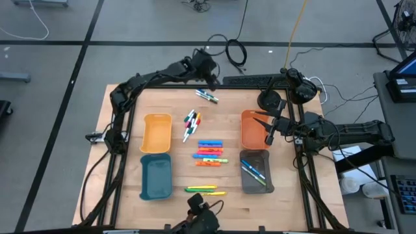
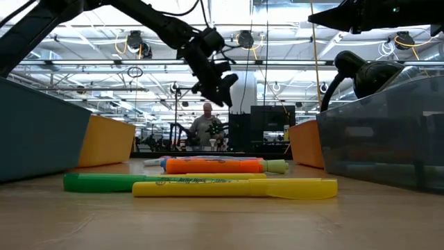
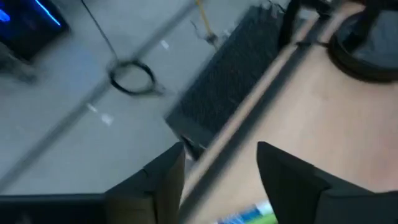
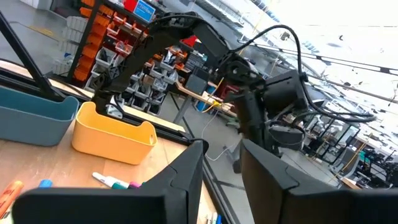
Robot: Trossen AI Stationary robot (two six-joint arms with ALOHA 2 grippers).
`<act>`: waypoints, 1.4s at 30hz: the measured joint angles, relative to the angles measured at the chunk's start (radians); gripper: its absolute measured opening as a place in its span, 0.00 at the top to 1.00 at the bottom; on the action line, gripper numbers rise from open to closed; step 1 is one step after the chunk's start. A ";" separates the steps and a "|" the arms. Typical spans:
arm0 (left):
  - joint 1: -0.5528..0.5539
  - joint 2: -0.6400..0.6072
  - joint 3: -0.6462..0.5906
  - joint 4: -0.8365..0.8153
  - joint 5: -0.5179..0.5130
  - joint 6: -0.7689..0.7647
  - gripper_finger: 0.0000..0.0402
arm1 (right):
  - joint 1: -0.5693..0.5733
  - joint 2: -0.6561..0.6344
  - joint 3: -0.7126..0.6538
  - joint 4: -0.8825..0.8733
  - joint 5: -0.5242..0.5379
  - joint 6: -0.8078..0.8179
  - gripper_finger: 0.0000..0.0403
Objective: Pick & Place Markers
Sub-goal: Put the green dry erase marker into the black bin
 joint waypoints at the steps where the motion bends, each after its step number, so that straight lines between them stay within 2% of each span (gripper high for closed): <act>1: 0.003 0.012 -0.005 -0.012 0.007 -0.014 0.57 | 0.000 0.000 0.000 0.000 0.000 0.000 0.77; 7: 0.002 0.128 -0.012 -0.088 0.057 -0.043 0.91 | 0.000 0.001 0.000 0.000 0.000 0.003 0.77; 9: -0.002 0.154 -0.011 -0.086 0.055 -0.055 0.97 | 0.000 0.001 0.000 0.000 0.000 0.004 0.77; 12: -0.002 0.195 -0.005 -0.075 0.038 -0.074 0.96 | 0.000 0.001 0.000 0.000 0.000 0.004 0.77; 16: 0.014 0.186 0.002 -0.096 0.032 -0.093 0.98 | 0.000 0.001 0.000 0.002 0.000 0.004 0.77; 22: 0.038 0.201 -0.002 -0.226 0.041 -0.109 0.97 | 0.000 0.001 0.000 0.008 -0.001 0.004 0.77; 32: 0.070 0.194 -0.006 -0.372 0.190 -0.120 0.98 | 0.000 0.002 0.000 0.014 -0.001 0.006 0.77; 35: 0.067 0.194 -0.007 -0.435 0.225 -0.074 0.99 | 0.000 0.001 0.000 0.014 -0.001 0.006 0.77; 38: 0.060 0.187 -0.008 -0.376 0.216 -0.056 0.97 | 0.000 0.001 0.000 0.014 -0.001 0.006 0.77; 42: 0.053 0.194 -0.006 -0.155 0.245 -0.130 0.99 | 0.000 0.002 0.000 0.019 -0.001 0.006 0.77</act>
